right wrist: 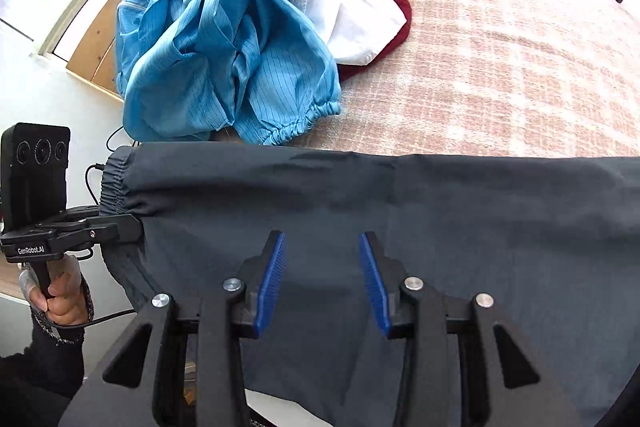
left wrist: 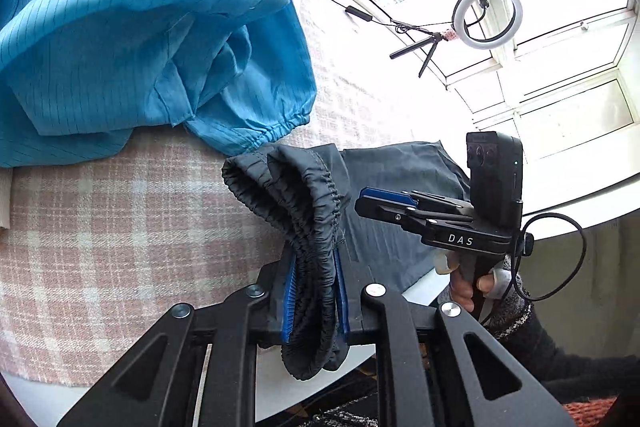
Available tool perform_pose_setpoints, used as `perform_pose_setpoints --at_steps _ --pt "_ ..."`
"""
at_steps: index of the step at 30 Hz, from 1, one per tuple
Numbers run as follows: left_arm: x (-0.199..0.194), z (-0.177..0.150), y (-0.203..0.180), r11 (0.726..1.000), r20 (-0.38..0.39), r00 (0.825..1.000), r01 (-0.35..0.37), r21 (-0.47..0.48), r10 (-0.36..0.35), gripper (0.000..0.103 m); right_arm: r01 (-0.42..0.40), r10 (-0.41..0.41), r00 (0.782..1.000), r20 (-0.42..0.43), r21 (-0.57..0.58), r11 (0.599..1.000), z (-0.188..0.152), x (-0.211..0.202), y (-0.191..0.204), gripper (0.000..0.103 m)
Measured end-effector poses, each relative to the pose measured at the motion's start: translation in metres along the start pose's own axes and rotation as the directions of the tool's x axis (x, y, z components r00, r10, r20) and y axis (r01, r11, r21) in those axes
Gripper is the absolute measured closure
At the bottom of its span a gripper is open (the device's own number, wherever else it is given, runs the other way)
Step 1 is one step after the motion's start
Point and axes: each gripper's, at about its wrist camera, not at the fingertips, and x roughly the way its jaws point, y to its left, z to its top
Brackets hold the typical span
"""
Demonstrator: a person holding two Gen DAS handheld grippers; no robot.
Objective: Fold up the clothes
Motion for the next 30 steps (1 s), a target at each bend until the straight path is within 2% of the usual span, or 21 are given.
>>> perform_pose_setpoints --at_steps 3,7,11,17,20,22,25,27,30 --pt "0.008 0.014 -0.05 0.997 -0.001 1.0 0.003 0.075 -0.003 0.088 0.007 -0.012 0.998 0.063 0.075 0.997 -0.023 -0.056 -0.044 0.064" --pt "0.058 0.029 -0.135 0.985 -0.042 0.998 0.047 0.169 -0.04 0.088 0.068 -0.097 0.983 0.153 0.183 0.981 -0.063 -0.138 -0.123 0.064" --pt "0.11 0.043 -0.222 0.961 -0.087 0.993 0.096 0.259 -0.076 0.088 0.095 -0.176 0.958 0.226 0.328 0.94 -0.111 -0.21 -0.218 0.064" --pt "0.253 0.062 -0.356 0.911 -0.185 0.976 0.176 0.372 -0.114 0.088 0.106 -0.269 0.922 0.279 0.487 0.867 -0.18 -0.289 -0.33 0.064" --pt "0.332 0.064 -0.408 0.891 -0.244 0.965 0.194 0.41 -0.098 0.088 0.109 -0.301 0.91 0.284 0.537 0.836 -0.206 -0.317 -0.371 0.064" --pt "0.382 0.06 -0.434 0.891 -0.294 0.952 0.201 0.407 -0.081 0.088 0.109 -0.314 0.906 0.285 0.559 0.822 -0.22 -0.33 -0.393 0.064" --pt "0.447 0.048 -0.47 0.875 -0.347 0.937 0.193 0.444 -0.031 0.088 0.105 -0.329 0.9 0.287 0.588 0.802 -0.243 -0.341 -0.415 0.064" --pt "0.48 0.038 -0.49 0.861 -0.38 0.925 0.199 0.469 -0.006 0.088 0.101 -0.331 0.899 0.287 0.601 0.793 -0.254 -0.345 -0.426 0.064" --pt "0.514 0.03 -0.51 0.855 -0.412 0.911 0.199 0.479 0.019 0.088 0.111 -0.343 0.897 0.277 0.61 0.784 -0.263 -0.347 -0.44 0.064"
